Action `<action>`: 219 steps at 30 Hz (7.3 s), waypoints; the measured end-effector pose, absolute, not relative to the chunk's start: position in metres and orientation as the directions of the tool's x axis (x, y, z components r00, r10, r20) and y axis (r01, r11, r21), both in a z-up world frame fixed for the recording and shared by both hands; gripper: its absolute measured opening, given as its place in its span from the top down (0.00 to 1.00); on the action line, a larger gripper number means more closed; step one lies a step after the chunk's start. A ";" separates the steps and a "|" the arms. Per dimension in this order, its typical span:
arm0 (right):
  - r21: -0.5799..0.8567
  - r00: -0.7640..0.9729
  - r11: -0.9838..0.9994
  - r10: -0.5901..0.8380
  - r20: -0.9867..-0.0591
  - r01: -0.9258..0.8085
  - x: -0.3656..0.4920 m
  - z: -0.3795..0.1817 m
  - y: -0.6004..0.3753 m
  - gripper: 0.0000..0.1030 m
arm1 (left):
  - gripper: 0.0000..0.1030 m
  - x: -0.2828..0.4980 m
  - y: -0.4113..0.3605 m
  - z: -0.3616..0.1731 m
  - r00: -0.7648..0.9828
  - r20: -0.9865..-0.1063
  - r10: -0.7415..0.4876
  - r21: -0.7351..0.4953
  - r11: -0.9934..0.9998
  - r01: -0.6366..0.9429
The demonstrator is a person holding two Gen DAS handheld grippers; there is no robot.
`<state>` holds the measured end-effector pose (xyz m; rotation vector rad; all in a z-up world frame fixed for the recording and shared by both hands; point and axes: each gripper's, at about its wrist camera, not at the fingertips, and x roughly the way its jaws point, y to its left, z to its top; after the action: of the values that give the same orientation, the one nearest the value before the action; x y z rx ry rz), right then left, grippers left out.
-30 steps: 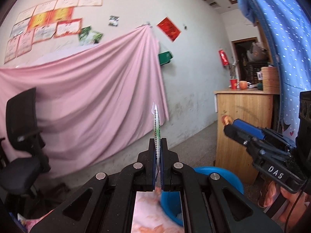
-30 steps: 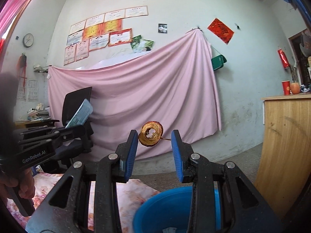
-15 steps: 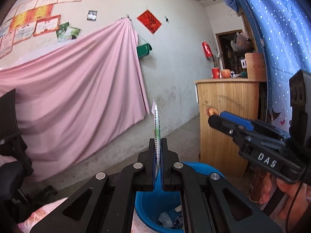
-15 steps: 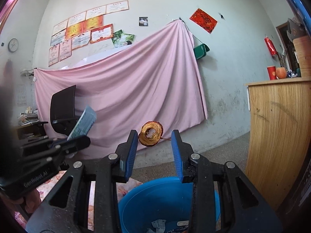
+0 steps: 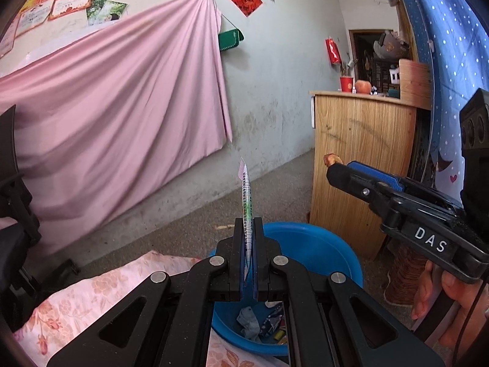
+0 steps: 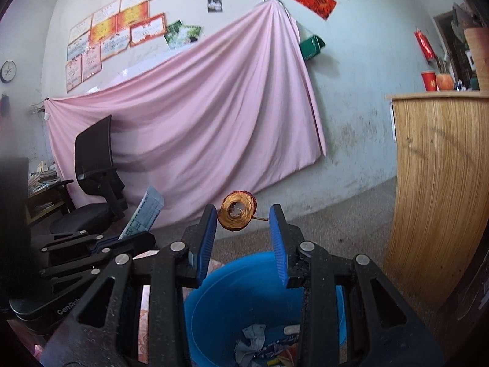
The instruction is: Collect trash
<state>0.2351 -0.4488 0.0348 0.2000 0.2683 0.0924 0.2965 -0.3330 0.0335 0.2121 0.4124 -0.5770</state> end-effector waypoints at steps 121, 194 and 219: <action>0.078 0.979 0.992 0.115 -0.166 -0.103 -0.057 0.034 -0.227 0.00 | 0.02 -0.033 0.001 0.017 0.959 -0.279 -0.045 -0.107 0.994 0.015; 0.049 0.948 0.989 0.149 -0.280 -0.141 -0.037 0.009 -0.199 0.00 | 0.02 -0.039 0.000 -0.005 0.958 -0.286 -0.021 -0.062 0.998 0.003; 0.047 0.946 0.988 0.155 -0.286 -0.148 -0.038 0.005 -0.200 0.00 | 0.02 -0.040 0.000 -0.005 0.958 -0.286 -0.021 -0.060 0.998 0.005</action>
<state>-0.0377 -0.1997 0.0051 0.0251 0.2931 0.1543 -0.0400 0.0000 -0.0049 -0.0589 0.2901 -0.0132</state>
